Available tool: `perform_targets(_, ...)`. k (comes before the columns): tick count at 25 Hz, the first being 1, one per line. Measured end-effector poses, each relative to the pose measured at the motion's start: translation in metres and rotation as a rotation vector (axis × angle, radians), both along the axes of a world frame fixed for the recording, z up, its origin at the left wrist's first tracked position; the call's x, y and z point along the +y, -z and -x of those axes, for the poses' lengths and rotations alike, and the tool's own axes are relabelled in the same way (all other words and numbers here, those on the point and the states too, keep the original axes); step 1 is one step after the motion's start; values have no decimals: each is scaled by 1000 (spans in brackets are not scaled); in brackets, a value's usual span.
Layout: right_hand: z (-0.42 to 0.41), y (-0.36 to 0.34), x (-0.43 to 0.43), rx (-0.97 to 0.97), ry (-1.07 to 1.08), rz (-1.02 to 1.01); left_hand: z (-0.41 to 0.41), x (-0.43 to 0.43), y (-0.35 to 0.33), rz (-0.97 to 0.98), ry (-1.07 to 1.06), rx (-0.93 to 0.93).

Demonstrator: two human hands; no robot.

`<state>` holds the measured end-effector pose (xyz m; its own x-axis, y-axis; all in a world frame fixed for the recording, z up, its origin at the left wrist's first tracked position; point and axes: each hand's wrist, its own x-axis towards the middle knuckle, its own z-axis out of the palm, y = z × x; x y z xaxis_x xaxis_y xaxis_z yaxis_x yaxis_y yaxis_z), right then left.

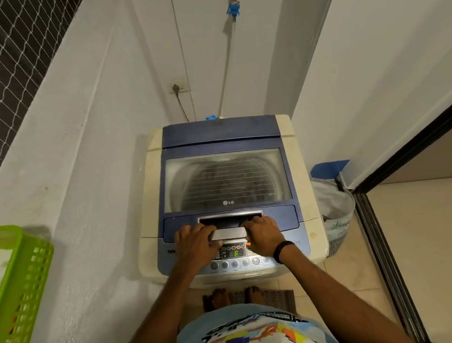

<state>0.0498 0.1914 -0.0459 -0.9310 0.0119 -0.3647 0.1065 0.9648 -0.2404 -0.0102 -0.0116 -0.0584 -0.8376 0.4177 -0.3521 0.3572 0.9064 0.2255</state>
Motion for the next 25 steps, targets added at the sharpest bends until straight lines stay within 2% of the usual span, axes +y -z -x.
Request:
perform_targets(5,-3,1,1,-6,52,53,-4,-1,11,-97,-101,7)
perform_targets(11,-38,10,-27,111,220,144,-18,1,24,-183,-172,108)
perform_targets(14,-61,13,-31,164,279,171,-34,2,26,-167,-165,66)
perform_targets(17,-76,16,-23,223,349,130,-53,7,23,-212,-254,22)
perform_targets(21,-106,28,-6,123,362,92,-95,20,14,-270,-371,34)
perform_targets(25,-145,38,7,32,355,118,-139,27,13,-266,-388,48)
